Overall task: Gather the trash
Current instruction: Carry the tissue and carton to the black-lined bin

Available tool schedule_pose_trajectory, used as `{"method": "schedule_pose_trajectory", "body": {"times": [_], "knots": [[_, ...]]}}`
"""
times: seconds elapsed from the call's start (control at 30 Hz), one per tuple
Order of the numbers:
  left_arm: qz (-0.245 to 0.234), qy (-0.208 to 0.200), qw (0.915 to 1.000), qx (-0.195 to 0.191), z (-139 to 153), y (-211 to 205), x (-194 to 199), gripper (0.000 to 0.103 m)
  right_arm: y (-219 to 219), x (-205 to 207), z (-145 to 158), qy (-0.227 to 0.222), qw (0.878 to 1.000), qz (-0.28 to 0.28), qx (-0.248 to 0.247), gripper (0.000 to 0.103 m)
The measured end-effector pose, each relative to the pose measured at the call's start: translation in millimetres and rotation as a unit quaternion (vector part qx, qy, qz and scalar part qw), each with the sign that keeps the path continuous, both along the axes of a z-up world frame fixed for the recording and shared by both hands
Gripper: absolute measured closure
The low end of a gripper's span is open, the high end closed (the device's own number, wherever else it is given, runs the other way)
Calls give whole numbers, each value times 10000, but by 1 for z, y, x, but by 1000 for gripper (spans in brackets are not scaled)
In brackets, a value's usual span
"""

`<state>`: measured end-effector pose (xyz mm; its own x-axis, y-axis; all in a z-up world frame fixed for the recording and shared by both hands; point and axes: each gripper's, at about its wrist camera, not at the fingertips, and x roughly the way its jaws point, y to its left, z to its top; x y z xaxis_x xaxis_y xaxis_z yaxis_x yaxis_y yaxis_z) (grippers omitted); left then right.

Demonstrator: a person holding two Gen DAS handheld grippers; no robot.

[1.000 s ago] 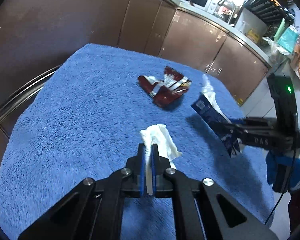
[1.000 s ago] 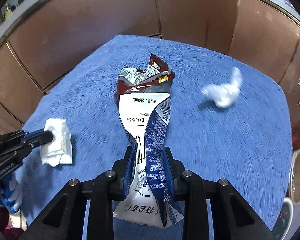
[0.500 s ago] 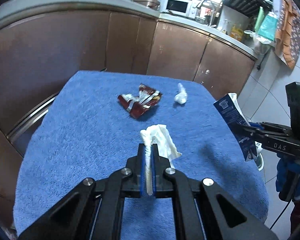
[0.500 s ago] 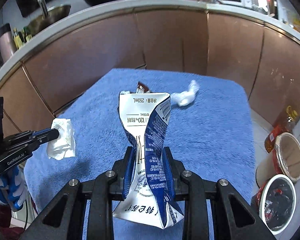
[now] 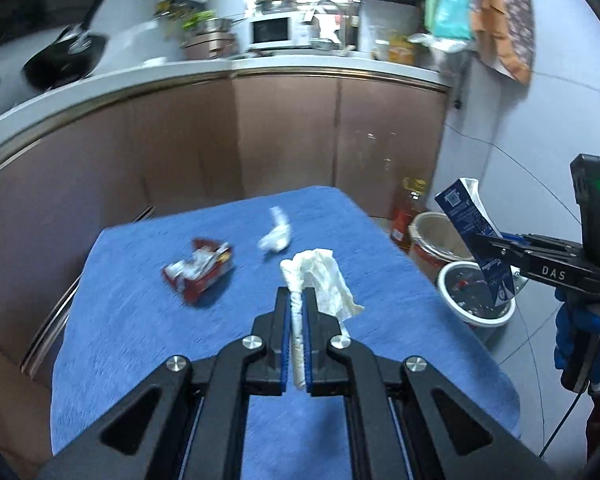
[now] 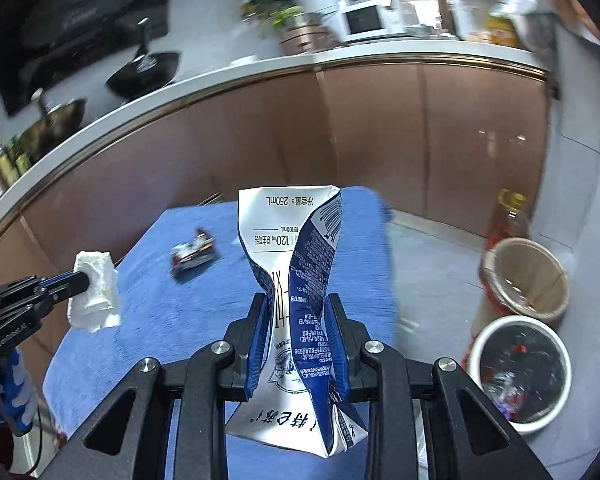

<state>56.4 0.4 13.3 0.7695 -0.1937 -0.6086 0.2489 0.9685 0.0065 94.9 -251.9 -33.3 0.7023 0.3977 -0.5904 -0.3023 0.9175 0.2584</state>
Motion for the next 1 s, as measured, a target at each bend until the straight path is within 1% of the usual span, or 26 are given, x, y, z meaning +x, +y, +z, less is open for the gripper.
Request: {"method": "schedule_pose_trajectory", "body": {"times": [0.13, 0.27, 0.43, 0.5, 0.6, 0.7, 0.77, 0.87, 1.0], "knots": [[-432, -10, 9988, 223, 6, -51, 20, 98, -42, -4, -8, -13, 9989, -451, 155, 76], [-925, 0, 9947, 438, 5, -113, 48, 98, -93, 0, -25, 52, 9943, -998, 365, 76], [-1449, 81, 9880, 531, -10, -191, 85, 98, -147, 12, -51, 193, 9856, -1604, 492, 76], [-1605, 122, 9855, 536, -18, -218, 97, 98, -166, 20, -60, 246, 9820, -1812, 470, 76], [-1868, 241, 9806, 542, -34, -267, 122, 98, -194, 33, -71, 325, 9772, -2062, 396, 76], [-2047, 419, 9766, 508, -51, -306, 145, 98, -215, 45, -88, 451, 9719, -2298, 248, 76], [-2167, 615, 9733, 451, -67, -338, 165, 98, -226, 53, -100, 568, 9688, -2403, 222, 76], [-2271, 763, 9699, 444, -90, -377, 183, 98, -244, 64, -128, 816, 9622, -2590, 222, 76], [-2290, 1058, 9669, 390, -122, -416, 204, 96, -260, 72, -157, 1067, 9560, -2722, 232, 76]]}}
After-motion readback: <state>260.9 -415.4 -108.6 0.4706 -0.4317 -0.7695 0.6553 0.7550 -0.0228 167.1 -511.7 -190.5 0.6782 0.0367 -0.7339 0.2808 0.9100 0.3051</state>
